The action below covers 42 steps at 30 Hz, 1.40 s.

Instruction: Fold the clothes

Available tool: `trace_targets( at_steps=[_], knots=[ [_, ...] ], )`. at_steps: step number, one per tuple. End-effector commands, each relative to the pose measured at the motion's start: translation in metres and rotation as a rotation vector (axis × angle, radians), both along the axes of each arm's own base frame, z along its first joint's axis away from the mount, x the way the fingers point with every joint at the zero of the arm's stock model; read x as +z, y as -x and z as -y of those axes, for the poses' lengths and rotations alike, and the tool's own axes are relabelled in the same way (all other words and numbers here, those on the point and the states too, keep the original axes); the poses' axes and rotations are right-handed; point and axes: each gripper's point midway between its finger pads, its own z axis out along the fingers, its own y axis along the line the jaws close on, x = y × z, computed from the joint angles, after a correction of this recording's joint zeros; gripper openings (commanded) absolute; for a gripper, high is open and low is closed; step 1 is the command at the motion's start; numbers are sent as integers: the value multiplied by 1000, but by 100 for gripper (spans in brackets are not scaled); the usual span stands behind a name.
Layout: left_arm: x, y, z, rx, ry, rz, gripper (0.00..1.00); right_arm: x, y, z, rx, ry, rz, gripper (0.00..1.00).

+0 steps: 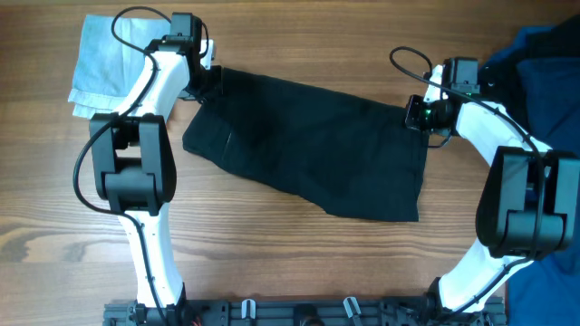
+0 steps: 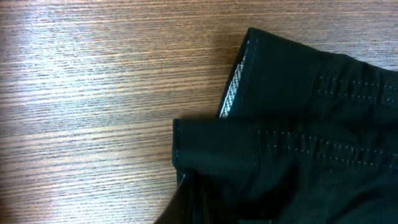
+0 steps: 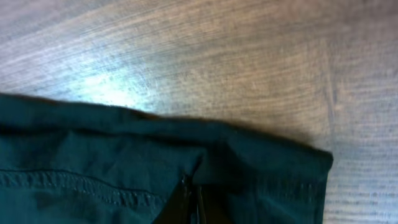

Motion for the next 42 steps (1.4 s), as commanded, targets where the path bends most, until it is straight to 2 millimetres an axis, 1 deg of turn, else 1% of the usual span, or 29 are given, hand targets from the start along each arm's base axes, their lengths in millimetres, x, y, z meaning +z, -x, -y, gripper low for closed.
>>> trace_targets(
  at_steps=[1, 3, 4, 6, 7, 9, 12, 15, 17, 18, 20, 21, 22, 24, 25, 26, 29, 31, 33, 35, 37, 38, 40, 42],
  knots=[
    [15, -2, 18, -31, 74, 25, 4, -14, 11, 0, -14, 7, -59, 4],
    [17, -1, 29, -50, 134, 20, 4, -15, 15, -1, -14, 6, -78, 4],
    [18, 0, 33, -58, 158, 17, 4, -17, 21, 0, -18, 8, -102, 4],
    [17, 4, 35, -61, 165, 0, 4, -24, 41, 14, -69, 86, -196, 4],
    [17, 6, 35, -60, 164, -6, 4, -26, 46, 18, -75, 113, -215, 4],
    [17, 6, 36, -61, 165, -6, 4, -27, 48, 24, -83, 143, -222, 4],
    [11, 7, 38, -65, 164, -18, 4, -31, 40, 27, -89, 156, -199, 5],
    [5, 7, 39, -66, 163, -27, 4, -49, 38, 26, -87, 155, -213, 4],
    [3, 5, 39, -66, 162, -19, 4, -63, 29, 27, -85, 156, -189, 4],
    [2, 3, 38, -65, 159, -12, 4, -71, 15, 25, -63, 151, -140, 4],
    [-1, 1, 38, -65, 157, -8, 4, -77, -3, 21, -24, 133, -65, 4],
    [-4, -1, 38, -65, 157, -5, 4, -77, -17, 19, -21, 124, -7, 4],
    [-8, -2, 38, -65, 157, -5, 4, -76, -27, 18, -19, 117, 34, 4],
    [-16, -5, 37, -45, 157, -6, 4, -62, -51, 13, 6, 93, 151, 4],
    [-18, -9, 33, -4, 140, 1, 4, -53, -65, 9, 20, 75, 221, 4],
    [-17, -13, 32, 17, 137, 18, 4, -47, -72, 5, 33, 55, 257, 4],
    [1, -26, 33, 15, 145, 86, 4, -32, -86, -3, 62, 15, 311, 4],
    [24, -33, 32, 14, 151, 145, 4, -16, -94, -4, 99, 26, 339, 4],
    [47, -41, 31, 12, 157, 206, 4, 3, -99, -3, 123, 49, 381, 4],
    [68, -45, 31, 10, 161, 255, 4, 32, -105, -3, 126, 59, 428, 4],
    [84, -46, 31, 8, 164, 284, 4, 59, -106, -3, 127, 64, 460, 4],
    [93, -46, 31, 7, 166, 301, 4, 69, -105, -3, 127, 65, 469, 4],
    [111, -43, 31, 5, 168, 323, 4, 98, -98, -3, 127, 69, 491, 4],
    [117, -36, 30, 6, 166, 312, 4, 116, -90, -4, 133, 74, 496, 4]
  ],
)
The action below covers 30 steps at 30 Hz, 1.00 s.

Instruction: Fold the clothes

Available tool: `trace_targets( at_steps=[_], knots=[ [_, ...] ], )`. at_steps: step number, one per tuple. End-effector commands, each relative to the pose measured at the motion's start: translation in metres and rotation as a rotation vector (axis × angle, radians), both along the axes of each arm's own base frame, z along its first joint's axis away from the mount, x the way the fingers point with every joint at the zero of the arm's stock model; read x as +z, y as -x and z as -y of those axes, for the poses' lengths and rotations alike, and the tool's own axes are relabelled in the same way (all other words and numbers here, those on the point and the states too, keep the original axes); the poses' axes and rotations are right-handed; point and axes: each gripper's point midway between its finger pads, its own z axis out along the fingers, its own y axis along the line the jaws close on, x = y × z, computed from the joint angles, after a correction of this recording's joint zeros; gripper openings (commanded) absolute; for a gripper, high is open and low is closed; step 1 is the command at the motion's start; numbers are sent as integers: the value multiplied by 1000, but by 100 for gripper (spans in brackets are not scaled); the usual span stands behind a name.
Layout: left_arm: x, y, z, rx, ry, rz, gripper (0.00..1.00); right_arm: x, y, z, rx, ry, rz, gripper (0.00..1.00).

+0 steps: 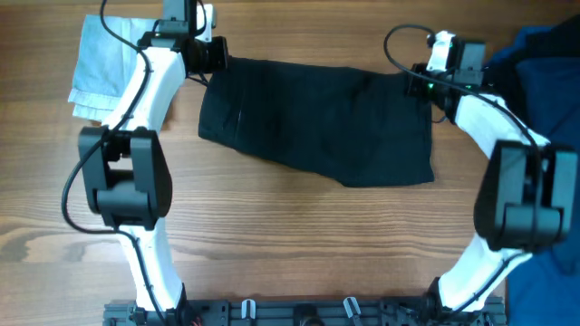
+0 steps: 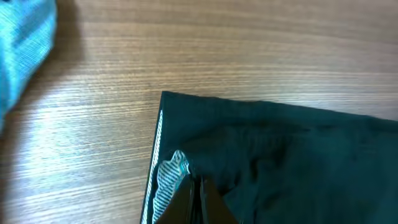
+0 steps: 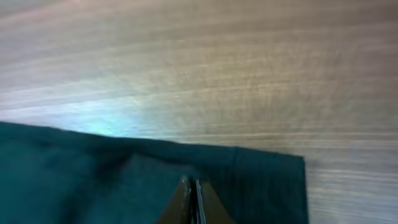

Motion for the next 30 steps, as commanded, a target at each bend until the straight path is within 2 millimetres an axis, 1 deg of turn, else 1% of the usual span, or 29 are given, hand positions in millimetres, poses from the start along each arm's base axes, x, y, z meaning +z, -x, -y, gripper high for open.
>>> trace_targets(
  at_steps=[1, 4, 6, 7, 9, 10, 12, 13, 15, 16, 17, 18, 19, 20, 21, 22, 23, 24, 25, 26, 27, 29, 30],
  knots=[
    [36, 6, -2, 10, 5, 38, 4, 63, 6, -8, 55, 23, 91, 4],
    [49, 17, -9, 30, -28, 26, 4, 80, 26, -9, 72, 39, 64, 4],
    [62, 29, -12, 34, -32, 16, 4, 86, 45, -8, 68, 33, 13, 4],
    [67, 35, -14, 37, -32, 8, 4, 86, 57, -7, 66, 30, -22, 4],
    [75, 45, -18, 43, -34, -11, 4, 83, 73, -5, 65, 29, -79, 4],
    [77, 49, -20, 46, -34, -18, 4, 80, 77, -3, 67, 32, -97, 4],
    [76, 52, -20, 46, -35, -30, 10, 77, 80, 2, 57, 30, -118, 4],
    [72, 52, -20, 47, -36, -42, 11, 77, 78, 4, 56, 34, -110, 4],
    [62, 51, -20, 46, -38, -61, 12, 74, 67, 5, 56, 39, -82, 4],
    [57, 51, -20, 46, -39, -72, 12, 70, 61, 6, 57, 43, -73, 4],
    [53, 50, -20, 46, -40, -78, 16, 62, 53, 8, 61, 53, -65, 4],
    [48, 47, -19, 45, -40, -80, 23, 50, 46, 11, 58, 65, -69, 4],
    [46, 44, -19, 45, -39, -73, 27, 36, 37, 14, 50, 74, -71, 7],
    [43, 35, -18, 45, -36, -53, 33, 17, 28, 15, 51, 75, -78, 18],
    [40, 30, -17, 44, -32, -39, 45, 5, 21, 16, 52, 76, -75, 26],
    [38, 22, -17, 45, -31, -19, 53, -12, 12, 17, 51, 76, -70, 28],
    [34, 13, -16, 45, -28, 7, 57, -20, 8, 17, 51, 76, -67, 34],
    [32, 7, -16, 45, -27, 22, 66, -28, 3, 18, 50, 77, -62, 38],
    [23, 0, -15, 46, -26, 32, 70, -33, -1, 20, 42, 88, -55, 41],
    [12, -6, -15, 46, -27, 30, 72, -34, -4, 24, 28, 106, -45, 46],
    [2, -9, -15, 46, -27, 27, 73, -32, -7, 29, 11, 126, -33, 46],
    [-19, -14, -15, 48, -32, 10, 72, -29, -10, 29, 14, 136, -16, 47],
    [-32, -16, -15, 48, -33, -4, 72, -29, -10, 30, 26, 148, -12, 48]
  ],
)
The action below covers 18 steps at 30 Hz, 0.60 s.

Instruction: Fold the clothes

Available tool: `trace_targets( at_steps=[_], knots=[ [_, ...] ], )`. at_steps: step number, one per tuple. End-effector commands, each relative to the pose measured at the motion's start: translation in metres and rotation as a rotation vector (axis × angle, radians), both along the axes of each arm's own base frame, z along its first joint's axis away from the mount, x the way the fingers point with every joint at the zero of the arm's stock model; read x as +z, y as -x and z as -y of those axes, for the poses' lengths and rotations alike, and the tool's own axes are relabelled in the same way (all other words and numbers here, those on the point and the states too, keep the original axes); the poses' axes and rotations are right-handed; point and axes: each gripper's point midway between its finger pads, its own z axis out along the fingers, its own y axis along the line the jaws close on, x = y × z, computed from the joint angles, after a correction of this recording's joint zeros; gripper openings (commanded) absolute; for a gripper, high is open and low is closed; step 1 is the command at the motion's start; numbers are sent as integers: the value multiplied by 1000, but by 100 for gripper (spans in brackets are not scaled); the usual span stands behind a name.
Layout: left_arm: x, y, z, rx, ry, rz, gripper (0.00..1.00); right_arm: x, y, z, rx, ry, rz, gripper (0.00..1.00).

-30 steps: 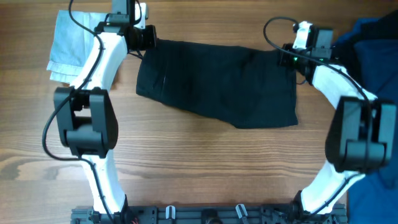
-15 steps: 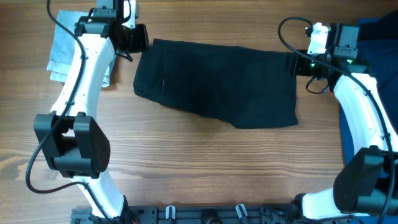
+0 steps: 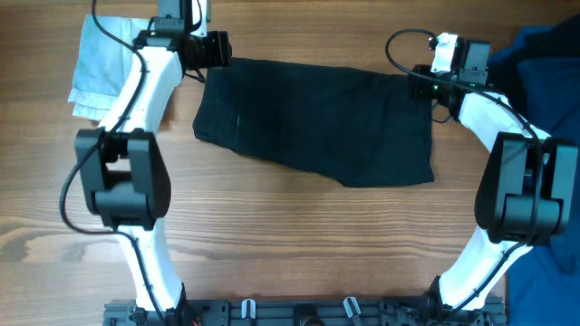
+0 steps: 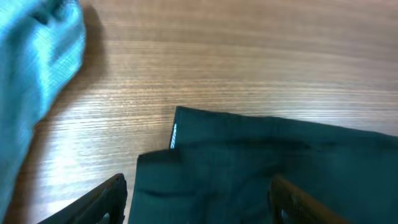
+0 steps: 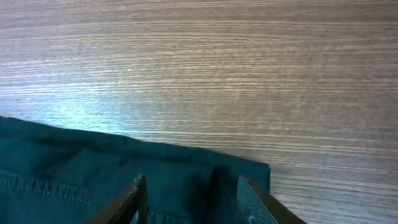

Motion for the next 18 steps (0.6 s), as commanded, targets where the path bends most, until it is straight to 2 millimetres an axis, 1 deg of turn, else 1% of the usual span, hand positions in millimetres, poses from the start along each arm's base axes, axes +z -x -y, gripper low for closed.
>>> trace_targets(
  at_steps=[1, 2, 4, 5, 7, 9, 13, 18],
  knots=[
    [-39, -6, -4, 8, -10, -47, 72, -1, -4, 7, -2, 41, 11, 47],
    [-46, -5, -4, 10, -13, -59, 72, -3, -3, 7, -2, 41, 6, 48],
    [-52, -5, -9, 26, -40, -67, 72, -9, -3, 6, -1, 38, -3, 49],
    [-52, -5, -11, 30, -46, -65, 72, -13, -3, 6, 0, 38, -8, 49],
    [-52, -5, -13, 34, -46, -68, 72, -27, -2, 3, 7, 24, -30, 49],
    [-52, -5, -13, 34, -46, -70, 71, -33, -2, 2, 11, 18, -38, 48],
    [-52, -5, -14, 36, -46, -71, 71, -31, -4, 1, 18, 11, -25, 48],
    [-52, -5, -14, 36, -47, -71, 71, -21, -13, -14, 66, -22, 30, 48]
  ],
)
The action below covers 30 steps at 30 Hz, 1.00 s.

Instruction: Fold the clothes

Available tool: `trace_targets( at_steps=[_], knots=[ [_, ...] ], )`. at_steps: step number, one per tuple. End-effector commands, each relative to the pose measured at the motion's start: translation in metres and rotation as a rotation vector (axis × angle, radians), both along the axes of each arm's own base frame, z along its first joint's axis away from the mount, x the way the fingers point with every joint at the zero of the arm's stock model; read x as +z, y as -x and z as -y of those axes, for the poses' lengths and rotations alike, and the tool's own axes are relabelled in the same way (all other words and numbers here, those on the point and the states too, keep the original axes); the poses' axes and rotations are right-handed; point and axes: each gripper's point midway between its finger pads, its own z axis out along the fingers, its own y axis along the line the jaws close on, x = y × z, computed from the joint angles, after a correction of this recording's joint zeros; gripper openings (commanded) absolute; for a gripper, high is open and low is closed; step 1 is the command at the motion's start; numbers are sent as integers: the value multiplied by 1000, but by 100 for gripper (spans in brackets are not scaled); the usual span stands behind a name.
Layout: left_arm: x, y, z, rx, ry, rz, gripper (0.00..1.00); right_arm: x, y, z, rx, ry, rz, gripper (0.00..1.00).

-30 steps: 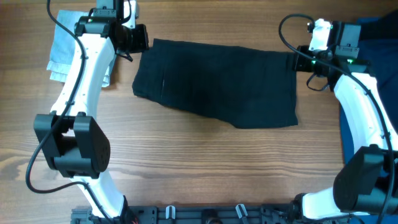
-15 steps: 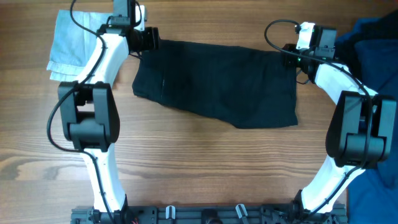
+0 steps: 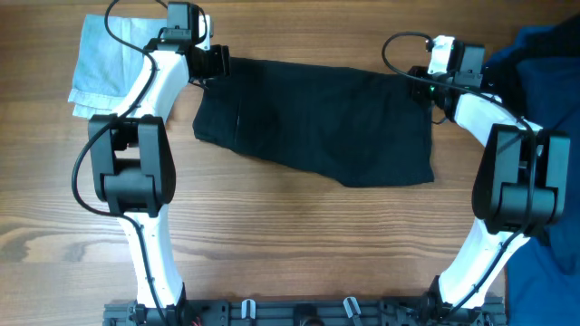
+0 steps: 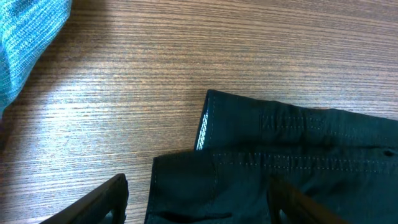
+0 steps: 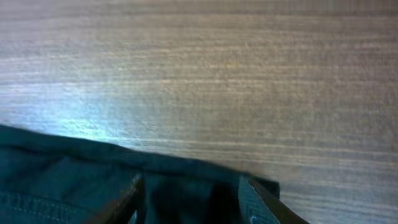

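Observation:
A black garment (image 3: 317, 118) lies flat across the far middle of the table, its near edge slanting. My left gripper (image 3: 214, 62) stands open at its far left corner. In the left wrist view that stitched corner (image 4: 261, 162) lies between the spread fingers (image 4: 109, 199) of the left gripper (image 4: 196, 202). My right gripper (image 3: 426, 81) is open at the far right corner. In the right wrist view the garment's dark edge (image 5: 186, 180) sits between the fingers (image 5: 255, 199) of the right gripper (image 5: 194, 199). Nothing is clamped.
A folded light blue cloth (image 3: 104, 54) lies at the far left, its edge showing in the left wrist view (image 4: 25, 43). A heap of dark blue clothes (image 3: 544, 63) covers the right side. Bare wooden table (image 3: 299, 244) lies in front of the garment.
Both grippers are still open and the black garment lies where it did. The left gripper has shifted slightly nearer over its corner, so more stitching shows. The right gripper has barely moved.
Both grippers were shut on the garment's far corners while it lay skewed in mid-table. Then, still shut, they held it further back and squarer. After that both stood open with the garment flat on the table, as it is now.

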Motion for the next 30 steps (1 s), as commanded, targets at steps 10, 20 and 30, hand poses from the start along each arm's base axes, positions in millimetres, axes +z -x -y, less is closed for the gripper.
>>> trace_targets(
  at_steps=[10, 20, 30],
  knots=[
    [0, -2, -5, 10, -6, 0, 71, -27, -1, -15, 33, -36, -28, 56],
    [0, -2, -5, 11, -7, -1, 60, -23, -1, -15, 29, -40, -25, 4],
    [-33, 2, -14, 31, -43, -57, 45, -25, 2, -15, 28, -42, -42, 4]
  ],
)
